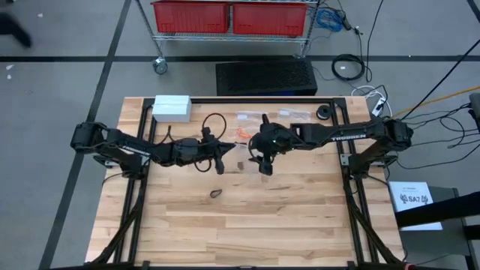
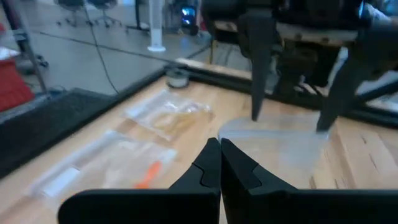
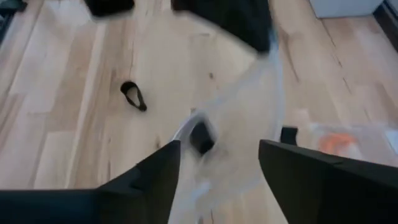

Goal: Sort rubber bands
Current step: Put the top black rubber band into the left zip lock bag, then put the black rubber band into the left zip lock bag, then close the left zip lock bag

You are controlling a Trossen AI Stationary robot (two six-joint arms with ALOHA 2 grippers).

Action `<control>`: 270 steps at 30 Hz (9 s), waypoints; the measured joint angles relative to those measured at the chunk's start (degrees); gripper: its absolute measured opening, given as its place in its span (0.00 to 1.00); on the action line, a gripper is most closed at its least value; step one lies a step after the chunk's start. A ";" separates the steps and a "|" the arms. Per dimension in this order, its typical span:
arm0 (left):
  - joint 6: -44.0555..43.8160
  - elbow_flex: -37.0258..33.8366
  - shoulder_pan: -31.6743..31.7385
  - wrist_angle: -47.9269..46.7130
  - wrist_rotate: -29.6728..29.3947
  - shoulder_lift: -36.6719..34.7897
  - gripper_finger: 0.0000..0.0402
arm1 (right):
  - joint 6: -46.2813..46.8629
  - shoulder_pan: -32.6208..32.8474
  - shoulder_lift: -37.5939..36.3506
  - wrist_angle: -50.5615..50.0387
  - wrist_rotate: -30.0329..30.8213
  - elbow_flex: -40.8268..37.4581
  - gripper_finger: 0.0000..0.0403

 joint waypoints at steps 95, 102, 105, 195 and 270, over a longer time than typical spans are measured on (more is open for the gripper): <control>-5.08 -14.00 0.72 -6.71 1.12 -21.81 0.00 | -12.48 -4.01 16.33 4.96 -1.61 13.70 0.17; -5.74 -14.00 0.74 -6.77 0.76 -21.81 0.00 | -11.21 -4.04 16.18 -0.77 -1.58 17.91 0.44; -5.73 -14.00 0.74 -6.77 0.71 -21.83 0.00 | -11.05 -4.04 15.63 -3.81 -1.58 19.19 0.52; 0.85 -14.07 0.63 -11.41 5.86 -28.46 0.00 | -9.72 3.83 18.04 4.42 14.83 18.98 0.09; 5.57 29.37 -9.79 -53.16 17.05 13.47 0.14 | 18.75 12.92 -9.22 18.37 2.57 -24.58 0.23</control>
